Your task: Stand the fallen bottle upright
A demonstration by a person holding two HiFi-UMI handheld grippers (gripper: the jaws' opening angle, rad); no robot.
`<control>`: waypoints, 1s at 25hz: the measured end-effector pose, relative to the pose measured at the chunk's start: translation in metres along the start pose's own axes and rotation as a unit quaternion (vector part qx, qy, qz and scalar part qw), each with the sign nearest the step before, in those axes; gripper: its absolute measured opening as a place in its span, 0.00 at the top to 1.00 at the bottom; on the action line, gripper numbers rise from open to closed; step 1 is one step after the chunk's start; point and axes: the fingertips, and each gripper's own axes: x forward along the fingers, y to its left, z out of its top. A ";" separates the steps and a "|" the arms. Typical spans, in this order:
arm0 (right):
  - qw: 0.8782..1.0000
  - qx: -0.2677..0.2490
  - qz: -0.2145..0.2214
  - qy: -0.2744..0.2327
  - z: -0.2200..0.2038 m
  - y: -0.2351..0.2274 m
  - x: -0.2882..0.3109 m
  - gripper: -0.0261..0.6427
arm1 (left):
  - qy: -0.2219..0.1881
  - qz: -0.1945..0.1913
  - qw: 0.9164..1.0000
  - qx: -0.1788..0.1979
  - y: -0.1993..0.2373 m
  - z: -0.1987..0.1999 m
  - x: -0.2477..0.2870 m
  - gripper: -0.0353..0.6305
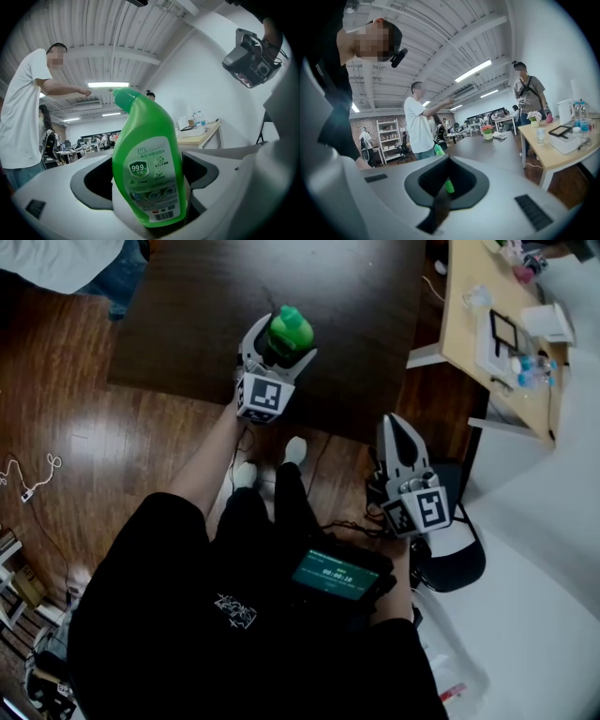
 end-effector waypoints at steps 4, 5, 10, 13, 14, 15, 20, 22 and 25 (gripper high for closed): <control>1.000 -0.004 0.006 0.001 0.000 -0.001 0.001 0.94 | -0.005 -0.002 1.000 -0.004 0.001 0.003 -0.002 0.27; 1.000 -0.008 0.005 0.004 -0.002 -0.002 0.000 0.94 | -0.004 -0.002 1.000 -0.008 0.001 0.002 -0.004 0.26; 1.000 -0.016 0.012 -0.003 0.000 0.005 0.002 0.94 | 0.002 0.003 1.000 -0.012 0.003 0.000 -0.017 0.26; 1.000 -0.013 0.005 -0.009 -0.004 0.002 0.008 0.94 | 0.003 0.013 1.000 -0.015 0.008 0.007 -0.029 0.26; 1.000 -0.010 0.002 -0.010 -0.005 0.001 0.010 0.94 | 0.002 0.015 1.000 -0.018 0.009 0.010 -0.034 0.26; 1.000 -0.009 0.001 -0.012 -0.006 0.001 0.013 0.94 | 0.001 0.017 1.000 -0.020 0.008 0.014 -0.041 0.26; 0.999 -0.019 0.005 -0.030 0.000 0.016 0.029 0.94 | -0.005 0.011 0.999 -0.037 0.006 0.037 -0.078 0.38; 0.999 -0.024 0.002 -0.035 -0.002 0.025 0.034 0.94 | -0.007 0.007 0.999 -0.033 0.004 0.047 -0.095 0.46; 0.998 -0.029 -0.007 -0.050 -0.001 0.042 0.031 0.94 | -0.008 -0.007 1.000 -0.017 -0.006 0.064 -0.125 0.60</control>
